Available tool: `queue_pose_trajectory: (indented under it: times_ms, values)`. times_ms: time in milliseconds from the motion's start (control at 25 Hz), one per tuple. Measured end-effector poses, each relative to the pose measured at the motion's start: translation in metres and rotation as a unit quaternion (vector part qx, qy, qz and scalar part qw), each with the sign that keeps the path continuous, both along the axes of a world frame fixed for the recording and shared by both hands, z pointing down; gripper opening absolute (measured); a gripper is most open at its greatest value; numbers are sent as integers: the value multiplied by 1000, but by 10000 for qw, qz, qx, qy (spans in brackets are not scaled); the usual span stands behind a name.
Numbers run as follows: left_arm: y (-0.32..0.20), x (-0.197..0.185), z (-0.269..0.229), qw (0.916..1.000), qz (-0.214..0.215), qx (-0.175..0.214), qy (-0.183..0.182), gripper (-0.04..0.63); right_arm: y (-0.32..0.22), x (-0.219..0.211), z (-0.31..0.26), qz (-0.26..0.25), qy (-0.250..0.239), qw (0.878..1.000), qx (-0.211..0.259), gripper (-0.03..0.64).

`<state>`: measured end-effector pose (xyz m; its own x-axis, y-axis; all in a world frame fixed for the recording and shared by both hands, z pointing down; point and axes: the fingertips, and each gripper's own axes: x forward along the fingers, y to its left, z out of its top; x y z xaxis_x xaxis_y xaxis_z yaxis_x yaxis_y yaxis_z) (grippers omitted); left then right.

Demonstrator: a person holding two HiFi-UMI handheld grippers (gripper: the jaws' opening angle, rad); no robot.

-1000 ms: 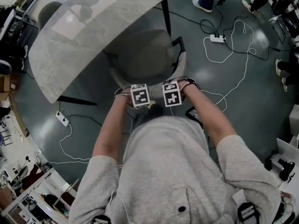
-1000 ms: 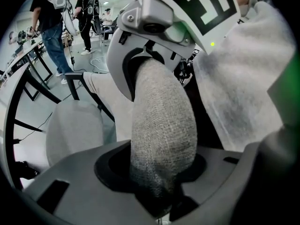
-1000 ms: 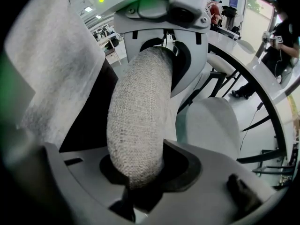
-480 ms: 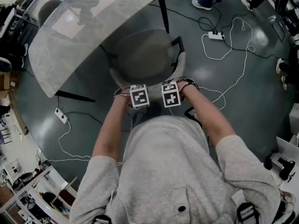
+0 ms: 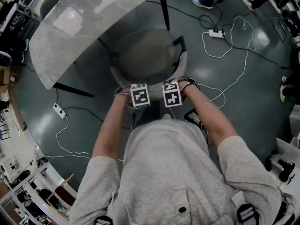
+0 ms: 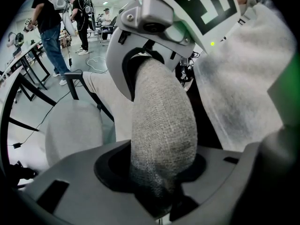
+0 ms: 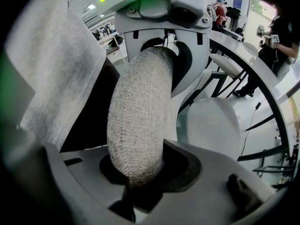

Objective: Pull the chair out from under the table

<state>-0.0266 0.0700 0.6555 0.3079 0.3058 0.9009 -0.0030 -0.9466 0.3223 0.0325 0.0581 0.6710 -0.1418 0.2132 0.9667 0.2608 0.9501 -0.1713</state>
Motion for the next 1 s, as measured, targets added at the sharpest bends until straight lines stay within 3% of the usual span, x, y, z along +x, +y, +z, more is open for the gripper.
queue_pose_trajectory:
  times_ms: [1000]
  values:
    - [116, 23, 1, 9999, -58, 131, -53, 198, 118, 26, 0, -38, 62, 10000, -15, 132]
